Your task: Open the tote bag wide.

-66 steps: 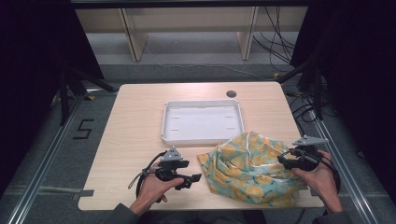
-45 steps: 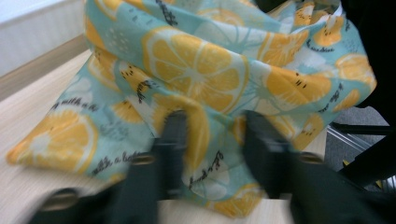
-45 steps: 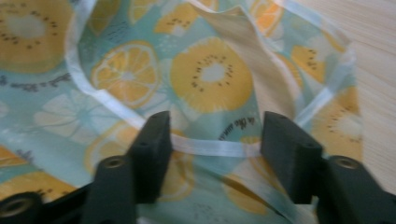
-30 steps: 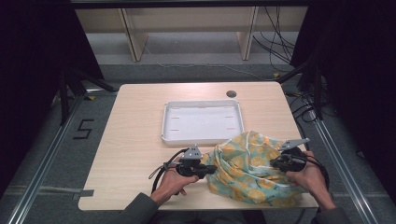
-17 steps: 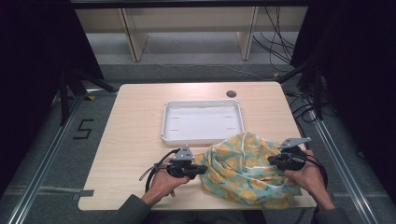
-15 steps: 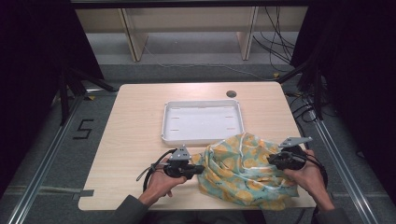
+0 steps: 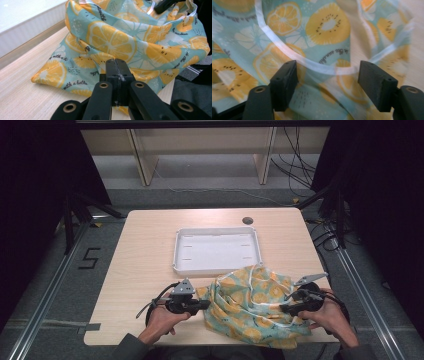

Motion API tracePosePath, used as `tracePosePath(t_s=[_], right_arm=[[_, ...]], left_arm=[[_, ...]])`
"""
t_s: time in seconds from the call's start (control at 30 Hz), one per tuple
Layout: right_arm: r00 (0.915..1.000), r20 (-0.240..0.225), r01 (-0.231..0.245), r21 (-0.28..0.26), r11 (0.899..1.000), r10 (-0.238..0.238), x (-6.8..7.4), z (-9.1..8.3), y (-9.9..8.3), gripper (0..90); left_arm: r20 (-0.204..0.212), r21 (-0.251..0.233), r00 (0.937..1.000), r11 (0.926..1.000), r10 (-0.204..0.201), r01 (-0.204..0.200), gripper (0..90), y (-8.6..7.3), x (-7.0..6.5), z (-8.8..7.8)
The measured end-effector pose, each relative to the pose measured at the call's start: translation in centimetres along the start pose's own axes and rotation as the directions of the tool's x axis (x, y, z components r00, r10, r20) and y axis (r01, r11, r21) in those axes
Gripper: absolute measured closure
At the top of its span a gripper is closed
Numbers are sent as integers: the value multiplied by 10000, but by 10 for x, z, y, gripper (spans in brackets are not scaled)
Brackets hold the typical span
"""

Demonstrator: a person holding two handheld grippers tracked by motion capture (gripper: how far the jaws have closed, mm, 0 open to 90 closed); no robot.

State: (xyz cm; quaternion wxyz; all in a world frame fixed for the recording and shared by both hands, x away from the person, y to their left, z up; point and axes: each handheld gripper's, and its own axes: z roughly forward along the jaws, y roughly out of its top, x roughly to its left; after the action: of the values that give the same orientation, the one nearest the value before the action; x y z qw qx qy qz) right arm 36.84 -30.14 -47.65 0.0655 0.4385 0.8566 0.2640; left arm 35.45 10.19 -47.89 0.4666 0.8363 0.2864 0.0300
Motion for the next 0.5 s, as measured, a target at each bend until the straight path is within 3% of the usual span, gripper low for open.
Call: tracePosePath(t_s=[0.03, 0.1, 0.17, 0.2, 0.27, 0.37, 0.43, 0.47, 0.5], right_arm=[[10000, 17, 1, 62, 10000, -1, 1, 3, 1, 476], [9981, 203, 577, 145, 9982, -580, -2, 6, 4, 679], [9978, 210, 627, 119, 9980, -629, 0, 7, 6, 827], [9948, 149, 1011, 24, 9949, -1011, -2, 7, 8, 869], [9932, 252, 1138, -11, 9935, -1137, 1, 9, 10, 893], [9877, 346, 1528, -93, 9882, -1524, 5, 10, 18, 898], [9762, 536, 2119, -253, 9770, -2103, 7, 13, 25, 899], [9757, 541, 2142, -335, 9762, -2122, 10, 16, 29, 899], [9758, 515, 2144, -356, 9761, -2125, 12, 19, 33, 899]], left_arm=[[39, 21, 10000, 10000, 35, -35, 897, 0, 0, 0], [153, 88, 9999, 10000, 16, -18, 897, -1, 0, -1], [156, 114, 9999, 9999, 0, -1, 897, -2, 0, -3], [22, 42, 10000, 10000, -76, 76, 897, -3, -1, -2], [191, 225, 9998, 9997, 104, -109, 897, -3, 1, -5], [84, 212, 9999, 9997, -118, 116, 898, -6, -1, -8], [81, 247, 10000, 9997, 24, -26, 897, -9, -1, -13], [34, 299, 9999, 9995, -129, 128, 897, -11, -1, -16], [12, 310, 10000, 9995, 10, -10, 897, -13, 0, -19]])
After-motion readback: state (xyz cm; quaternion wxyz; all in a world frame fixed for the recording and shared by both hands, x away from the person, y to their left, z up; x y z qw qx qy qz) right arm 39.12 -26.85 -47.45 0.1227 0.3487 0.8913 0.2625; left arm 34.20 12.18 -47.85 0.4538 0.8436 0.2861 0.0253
